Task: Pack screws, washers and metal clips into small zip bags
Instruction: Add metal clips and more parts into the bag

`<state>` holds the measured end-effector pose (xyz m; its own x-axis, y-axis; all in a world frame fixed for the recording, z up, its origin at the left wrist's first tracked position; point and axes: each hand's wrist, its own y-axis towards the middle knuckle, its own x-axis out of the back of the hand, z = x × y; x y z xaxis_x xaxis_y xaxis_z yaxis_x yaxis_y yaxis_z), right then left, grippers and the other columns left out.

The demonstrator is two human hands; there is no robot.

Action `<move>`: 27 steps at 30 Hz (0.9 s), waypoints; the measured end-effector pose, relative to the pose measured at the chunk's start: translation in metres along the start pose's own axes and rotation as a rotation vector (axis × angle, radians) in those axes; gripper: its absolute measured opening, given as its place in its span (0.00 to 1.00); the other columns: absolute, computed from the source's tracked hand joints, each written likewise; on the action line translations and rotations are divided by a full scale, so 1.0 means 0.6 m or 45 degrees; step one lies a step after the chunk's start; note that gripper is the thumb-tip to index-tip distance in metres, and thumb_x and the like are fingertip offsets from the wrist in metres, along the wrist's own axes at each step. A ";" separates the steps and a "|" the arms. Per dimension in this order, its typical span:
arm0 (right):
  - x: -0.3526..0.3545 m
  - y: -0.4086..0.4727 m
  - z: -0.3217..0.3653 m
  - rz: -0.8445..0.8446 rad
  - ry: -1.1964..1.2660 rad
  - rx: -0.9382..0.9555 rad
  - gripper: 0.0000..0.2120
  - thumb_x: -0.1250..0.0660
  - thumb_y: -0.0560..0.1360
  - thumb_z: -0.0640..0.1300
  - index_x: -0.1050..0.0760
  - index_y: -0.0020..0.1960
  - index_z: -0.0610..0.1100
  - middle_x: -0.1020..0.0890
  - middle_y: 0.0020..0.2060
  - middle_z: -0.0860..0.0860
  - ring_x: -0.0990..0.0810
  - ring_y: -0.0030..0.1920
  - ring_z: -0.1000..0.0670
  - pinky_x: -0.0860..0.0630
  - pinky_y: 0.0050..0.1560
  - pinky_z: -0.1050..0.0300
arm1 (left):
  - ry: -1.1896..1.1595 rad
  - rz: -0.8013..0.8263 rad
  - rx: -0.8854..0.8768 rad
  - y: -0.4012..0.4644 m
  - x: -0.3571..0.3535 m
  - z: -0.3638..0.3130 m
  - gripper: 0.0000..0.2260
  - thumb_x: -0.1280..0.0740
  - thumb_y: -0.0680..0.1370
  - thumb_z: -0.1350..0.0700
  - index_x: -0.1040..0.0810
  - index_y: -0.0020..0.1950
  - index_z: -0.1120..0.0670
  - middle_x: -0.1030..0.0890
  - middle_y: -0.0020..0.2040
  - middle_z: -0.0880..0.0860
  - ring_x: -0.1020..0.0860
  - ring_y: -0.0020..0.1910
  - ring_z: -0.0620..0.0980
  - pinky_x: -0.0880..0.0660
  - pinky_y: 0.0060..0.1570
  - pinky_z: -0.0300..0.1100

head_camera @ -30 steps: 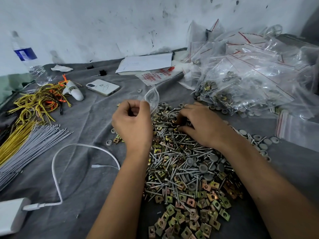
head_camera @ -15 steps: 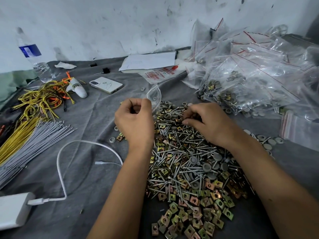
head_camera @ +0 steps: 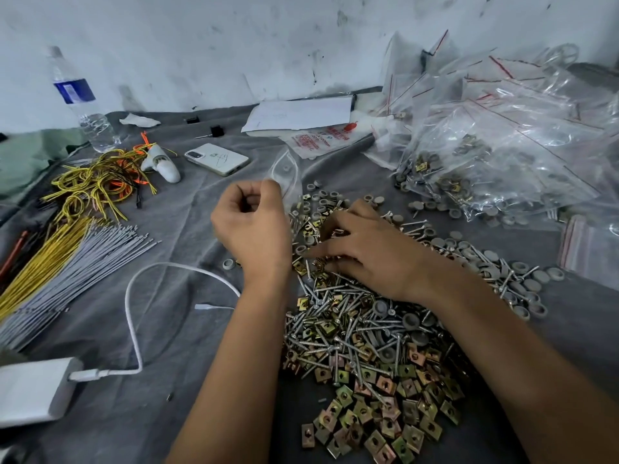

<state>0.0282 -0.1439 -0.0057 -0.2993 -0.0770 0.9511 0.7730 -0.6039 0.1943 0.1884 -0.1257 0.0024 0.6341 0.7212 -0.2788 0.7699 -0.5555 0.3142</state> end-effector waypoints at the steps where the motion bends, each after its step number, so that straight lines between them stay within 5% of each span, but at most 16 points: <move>1: 0.002 0.002 0.003 0.039 -0.042 0.012 0.16 0.35 0.80 0.55 0.22 0.68 0.61 0.26 0.61 0.55 0.36 0.61 0.49 0.33 0.66 0.51 | -0.017 -0.017 0.000 0.002 0.002 -0.001 0.09 0.33 0.72 0.64 0.25 0.33 0.54 0.30 0.27 0.41 0.35 0.28 0.40 0.36 0.30 0.35; 9: 0.006 0.020 0.034 0.110 -0.112 0.111 0.12 0.33 0.79 0.56 0.19 0.61 0.60 0.24 0.53 0.58 0.40 0.55 0.55 0.33 0.61 0.49 | -0.173 -0.108 0.014 0.025 0.017 -0.007 0.11 0.32 0.73 0.64 0.27 0.33 0.54 0.31 0.29 0.51 0.36 0.32 0.52 0.39 0.33 0.45; 16: -0.002 0.050 0.035 -0.040 -0.046 -0.063 0.05 0.30 0.80 0.45 0.17 0.54 0.51 0.16 0.48 0.52 0.27 0.52 0.55 0.23 0.55 0.52 | -0.149 -0.230 -0.138 0.044 0.033 -0.020 0.13 0.33 0.75 0.68 0.26 0.34 0.54 0.30 0.28 0.47 0.34 0.30 0.45 0.36 0.32 0.41; 21: -0.011 0.077 0.064 0.040 -0.088 -0.187 0.12 0.26 0.76 0.54 0.21 0.42 0.45 0.18 0.40 0.48 0.19 0.44 0.47 0.20 0.49 0.49 | -0.084 -0.257 -0.153 0.045 0.035 -0.015 0.12 0.32 0.74 0.67 0.26 0.34 0.54 0.30 0.28 0.46 0.34 0.29 0.44 0.36 0.32 0.40; 27: -0.015 0.082 0.082 0.143 -0.099 -0.170 0.04 0.29 0.77 0.39 0.21 0.43 0.42 0.17 0.40 0.46 0.18 0.43 0.46 0.20 0.47 0.51 | 0.113 -0.176 -0.137 0.046 0.036 -0.003 0.11 0.31 0.74 0.63 0.25 0.34 0.52 0.27 0.29 0.45 0.32 0.29 0.41 0.34 0.33 0.38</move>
<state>0.0962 -0.1341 0.0073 -0.1672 -0.0916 0.9817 0.7164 -0.6954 0.0571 0.2229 -0.1247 0.0069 0.5104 0.8239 -0.2462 0.8340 -0.4046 0.3751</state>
